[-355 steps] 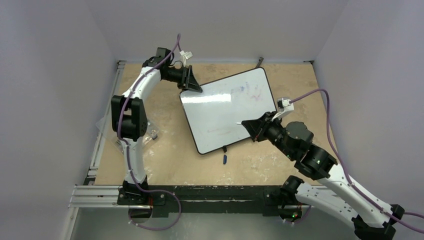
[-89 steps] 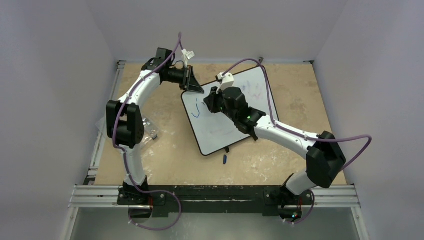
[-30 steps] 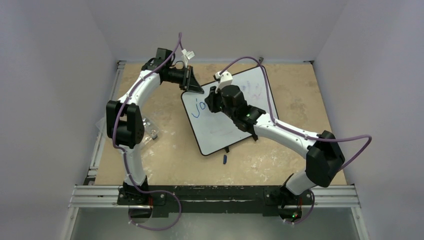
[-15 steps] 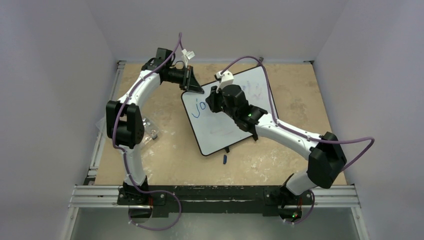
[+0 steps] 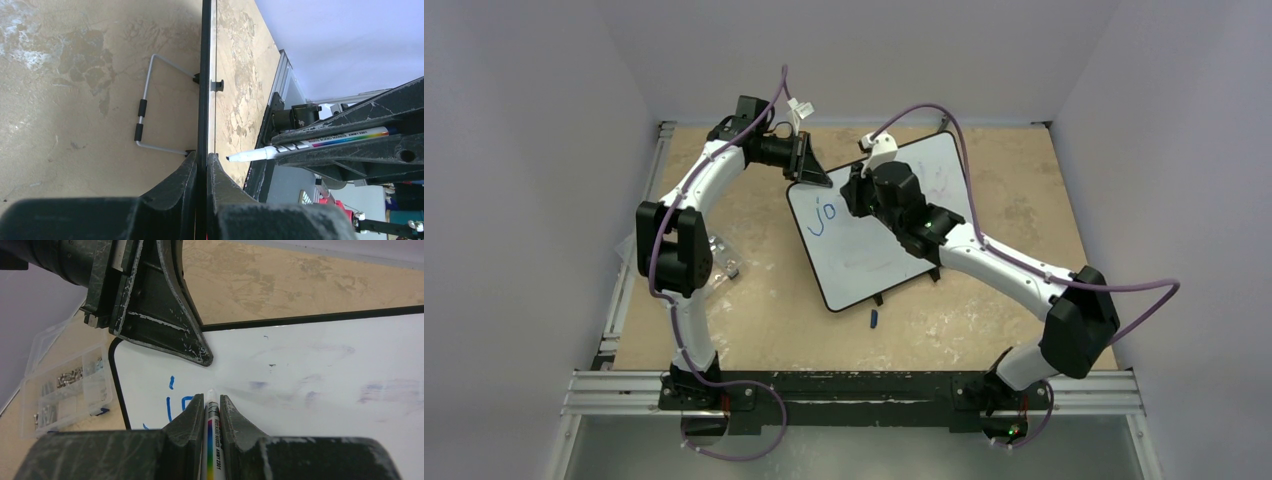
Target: Write a sentence on the whiteboard
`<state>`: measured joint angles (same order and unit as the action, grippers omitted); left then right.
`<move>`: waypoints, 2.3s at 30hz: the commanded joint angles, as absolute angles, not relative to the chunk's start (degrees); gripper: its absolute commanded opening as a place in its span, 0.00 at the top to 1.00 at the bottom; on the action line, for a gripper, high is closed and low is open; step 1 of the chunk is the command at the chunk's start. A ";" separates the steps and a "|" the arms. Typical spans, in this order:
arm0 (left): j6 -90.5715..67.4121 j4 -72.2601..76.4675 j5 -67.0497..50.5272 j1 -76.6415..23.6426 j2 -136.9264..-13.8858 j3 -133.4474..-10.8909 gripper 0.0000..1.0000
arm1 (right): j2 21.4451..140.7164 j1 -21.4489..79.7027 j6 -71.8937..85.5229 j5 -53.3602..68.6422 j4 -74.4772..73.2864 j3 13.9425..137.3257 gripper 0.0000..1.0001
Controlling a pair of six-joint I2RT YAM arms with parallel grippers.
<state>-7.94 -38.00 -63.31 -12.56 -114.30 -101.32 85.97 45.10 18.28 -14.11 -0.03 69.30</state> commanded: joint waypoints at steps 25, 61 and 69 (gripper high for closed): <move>-7.99 -37.13 -66.56 -13.45 -110.48 -102.14 1.00 | 88.46 44.05 20.95 -13.43 1.72 68.60 1.00; -7.91 -37.42 -66.35 -13.45 -109.95 -102.10 1.00 | 87.13 40.82 21.98 -14.99 -2.90 69.12 1.00; -7.91 -37.28 -66.46 -13.44 -110.07 -102.13 1.00 | 89.41 39.82 21.45 -13.46 -3.27 72.50 1.00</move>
